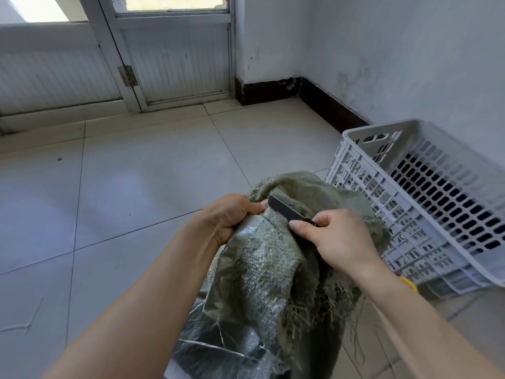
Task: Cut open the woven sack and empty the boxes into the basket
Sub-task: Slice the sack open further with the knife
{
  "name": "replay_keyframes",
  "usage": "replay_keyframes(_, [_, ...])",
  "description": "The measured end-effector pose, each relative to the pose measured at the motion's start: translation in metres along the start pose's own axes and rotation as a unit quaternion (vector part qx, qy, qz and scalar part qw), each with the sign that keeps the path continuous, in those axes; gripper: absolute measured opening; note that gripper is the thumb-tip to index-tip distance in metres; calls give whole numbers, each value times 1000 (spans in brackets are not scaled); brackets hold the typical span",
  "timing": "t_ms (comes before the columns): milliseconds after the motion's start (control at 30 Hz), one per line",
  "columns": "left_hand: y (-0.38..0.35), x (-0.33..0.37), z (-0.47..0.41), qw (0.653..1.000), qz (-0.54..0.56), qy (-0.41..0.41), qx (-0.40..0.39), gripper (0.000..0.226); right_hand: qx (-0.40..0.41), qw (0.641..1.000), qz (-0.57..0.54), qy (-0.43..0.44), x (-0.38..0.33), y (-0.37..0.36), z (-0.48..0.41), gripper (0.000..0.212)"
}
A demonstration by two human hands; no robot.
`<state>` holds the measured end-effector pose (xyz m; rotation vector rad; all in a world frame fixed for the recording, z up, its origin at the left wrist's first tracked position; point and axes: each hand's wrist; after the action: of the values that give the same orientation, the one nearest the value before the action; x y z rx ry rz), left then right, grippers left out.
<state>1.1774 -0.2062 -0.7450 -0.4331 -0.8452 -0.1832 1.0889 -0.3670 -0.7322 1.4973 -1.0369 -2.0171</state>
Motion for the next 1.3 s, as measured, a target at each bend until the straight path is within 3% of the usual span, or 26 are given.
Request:
replay_keyframes(67, [-4,-2,0,1000,-6,2,10,9,32,999,11,4,1,0,-3,51])
replay_keyframes(133, [-7,-4,1,1000,-17,0,15,16,-17,994,-98,-53,0,-2,-2,48])
replay_keyframes(200, [-7,-4,1,999,-35,-12,34,25,-105,953,-245,-147,-3,-1,-2,43])
replay_keyframes(267, [-6,-8,1,997,-53,-13,49,29,-146,919,-305,-201,-4,1,-2,42])
replay_keyframes(367, [-3,-10,-6,996,-59,-12,70,27,-36,989,-105,-100,2,-5,-1,48])
replay_keyframes(400, [-2,-11,-9,994,-65,-15,82,27,-9,995,-66,-78,3,-8,-1,51])
replay_keyframes(433, [-1,-15,-11,994,-65,-16,85,27,-33,990,-100,-94,0,-7,1,51])
replay_keyframes(467, [-3,-19,-11,994,-78,-10,72,25,-82,966,-203,-136,-3,-4,1,48])
replay_keyframes(500, [-8,-28,-10,993,-110,4,47,22,-142,918,-315,-196,-6,0,-1,44])
replay_keyframes(533, [-16,-37,-9,989,-146,25,18,18,-167,863,-410,-245,-8,6,-6,41])
replay_keyframes(567, [-23,-46,-8,985,-167,46,-3,16,-159,837,-452,-263,-9,14,-12,38])
replay_keyframes(700, [-18,-50,-16,992,-101,74,2,2,-125,859,-421,-262,2,35,-17,36])
replay_keyframes(833, [0,-21,-9,991,-94,72,-60,13,-114,892,-373,-230,9,42,-15,38])
replay_keyframes(967, [-2,-12,-3,990,-109,20,-87,24,-80,898,-385,-199,10,50,-18,23])
replay_keyframes(1133, [9,-6,1,979,-170,12,-114,20,-32,959,-275,-66,13,60,-21,26])
replay_keyframes(1200, [16,-5,2,970,-197,4,-141,8,-64,970,-235,-7,13,60,-19,41])
replay_keyframes(1300, [22,-6,3,949,-252,10,-188,6,-185,965,-182,29,7,50,-19,55])
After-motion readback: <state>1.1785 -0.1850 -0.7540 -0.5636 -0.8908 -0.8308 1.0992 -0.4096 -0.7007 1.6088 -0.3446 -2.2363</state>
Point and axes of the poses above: each hand's wrist, its own z-axis away from the middle knuckle, its own y-axis out of the back of the hand, x = y × z, and after that the axes turned 1 degree about z, right-handed
